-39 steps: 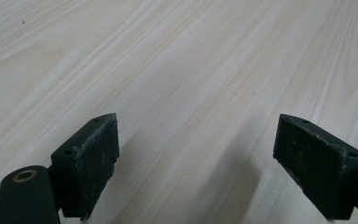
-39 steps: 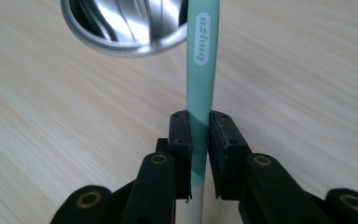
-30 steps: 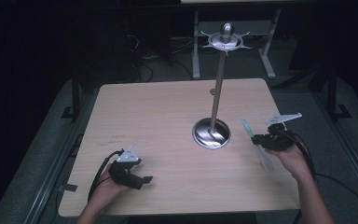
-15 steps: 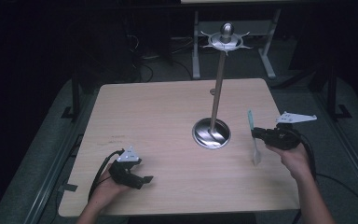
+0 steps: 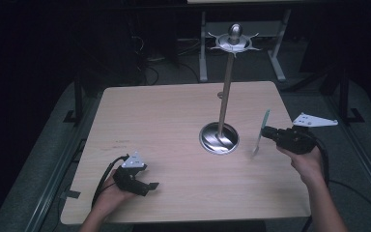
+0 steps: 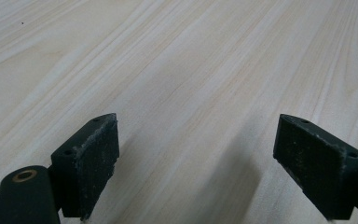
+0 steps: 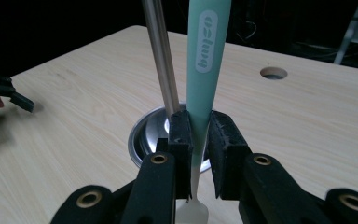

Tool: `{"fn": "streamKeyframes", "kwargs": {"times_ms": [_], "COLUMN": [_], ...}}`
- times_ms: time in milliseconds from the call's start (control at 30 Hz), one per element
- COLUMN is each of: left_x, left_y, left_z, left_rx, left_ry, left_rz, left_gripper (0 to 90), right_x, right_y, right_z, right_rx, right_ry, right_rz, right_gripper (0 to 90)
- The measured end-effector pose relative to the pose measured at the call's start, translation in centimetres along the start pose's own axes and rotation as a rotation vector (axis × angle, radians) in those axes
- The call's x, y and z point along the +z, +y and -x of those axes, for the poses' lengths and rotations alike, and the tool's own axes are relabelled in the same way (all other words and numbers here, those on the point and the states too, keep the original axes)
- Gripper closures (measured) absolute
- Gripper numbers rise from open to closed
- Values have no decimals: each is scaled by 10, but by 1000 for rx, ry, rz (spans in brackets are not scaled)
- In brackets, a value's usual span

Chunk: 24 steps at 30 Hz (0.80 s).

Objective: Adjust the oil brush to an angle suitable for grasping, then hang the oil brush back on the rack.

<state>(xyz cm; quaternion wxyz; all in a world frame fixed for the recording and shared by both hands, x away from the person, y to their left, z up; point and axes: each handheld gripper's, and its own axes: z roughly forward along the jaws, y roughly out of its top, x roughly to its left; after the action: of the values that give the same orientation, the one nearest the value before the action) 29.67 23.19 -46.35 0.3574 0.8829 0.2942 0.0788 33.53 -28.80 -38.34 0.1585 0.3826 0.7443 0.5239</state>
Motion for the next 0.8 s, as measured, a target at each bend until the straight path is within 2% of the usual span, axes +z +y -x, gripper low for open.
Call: {"fn": "streamKeyframes", "kwargs": {"times_ms": [267, 367, 400, 800], "left_x": [0, 0, 0, -1], "left_y": [0, 0, 1, 0], "left_z": [0, 1, 0, 1], "left_rx": [1, -12, -2, -5], "left_ry": [3, 1, 3, 4], "left_rz": [7, 11, 10, 14], "left_gripper": [137, 137, 137, 137], "right_x": [-5, -6, -6, -10], "right_y": [9, 13, 15, 45], "right_z": [-5, -7, -8, -16], "right_rx": [-8, -19, -20, -68], "right_ry": [20, 24, 25, 36], "right_rz": [37, 49, 49, 92], "right_gripper": [795, 795, 795, 795]}}
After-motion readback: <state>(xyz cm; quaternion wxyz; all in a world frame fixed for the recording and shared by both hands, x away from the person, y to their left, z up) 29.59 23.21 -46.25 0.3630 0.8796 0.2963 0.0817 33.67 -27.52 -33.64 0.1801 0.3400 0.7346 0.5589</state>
